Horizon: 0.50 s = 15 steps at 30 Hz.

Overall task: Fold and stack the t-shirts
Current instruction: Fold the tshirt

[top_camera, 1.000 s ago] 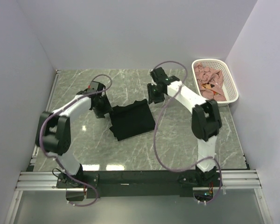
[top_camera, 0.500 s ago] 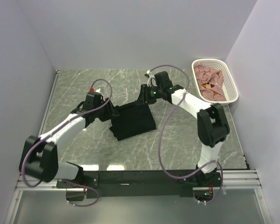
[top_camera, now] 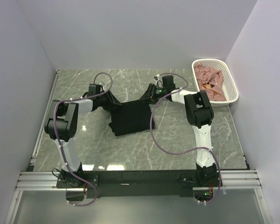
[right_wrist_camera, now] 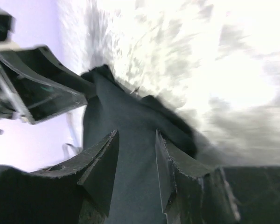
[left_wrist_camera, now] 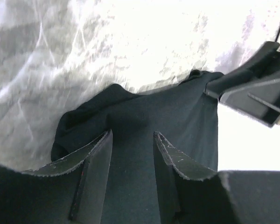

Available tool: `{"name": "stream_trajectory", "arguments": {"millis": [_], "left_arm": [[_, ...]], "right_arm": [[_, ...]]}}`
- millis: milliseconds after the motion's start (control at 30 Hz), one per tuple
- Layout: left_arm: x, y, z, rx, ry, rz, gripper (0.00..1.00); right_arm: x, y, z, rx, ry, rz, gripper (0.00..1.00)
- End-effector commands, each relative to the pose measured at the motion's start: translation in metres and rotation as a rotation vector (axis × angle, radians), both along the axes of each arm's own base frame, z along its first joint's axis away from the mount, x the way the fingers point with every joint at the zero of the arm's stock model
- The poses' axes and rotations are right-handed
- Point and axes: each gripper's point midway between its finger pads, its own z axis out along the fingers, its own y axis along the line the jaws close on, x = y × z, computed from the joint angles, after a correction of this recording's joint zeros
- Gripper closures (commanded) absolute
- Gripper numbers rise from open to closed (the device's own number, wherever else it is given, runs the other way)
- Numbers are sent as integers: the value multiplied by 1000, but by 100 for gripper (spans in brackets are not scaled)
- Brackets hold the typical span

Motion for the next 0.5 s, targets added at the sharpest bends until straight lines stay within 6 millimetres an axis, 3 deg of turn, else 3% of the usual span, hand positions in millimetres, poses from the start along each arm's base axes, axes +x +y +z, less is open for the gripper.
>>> {"name": "stream_trajectory", "arguments": {"millis": [0, 100, 200, 300, 333, 467], "left_arm": [[16, -2, 6, -38, -46, -4, 53], [17, 3, 5, -24, -34, -3, 53], [20, 7, 23, 6, -61, -7, 52], [21, 10, 57, 26, -114, -5, 52], [20, 10, 79, 18, -156, -5, 52], [-1, -2, 118, -23, -198, -15, 52]], "right_arm": [[34, -2, 35, 137, -55, -49, 55], [39, -3, 39, 144, -50, -57, 55], [35, -5, 60, 143, -77, -59, 55], [24, -9, 91, 147, -116, -67, 55], [19, -9, 99, 150, -123, -69, 55], [-21, -9, 131, 173, -133, -56, 56]]}}
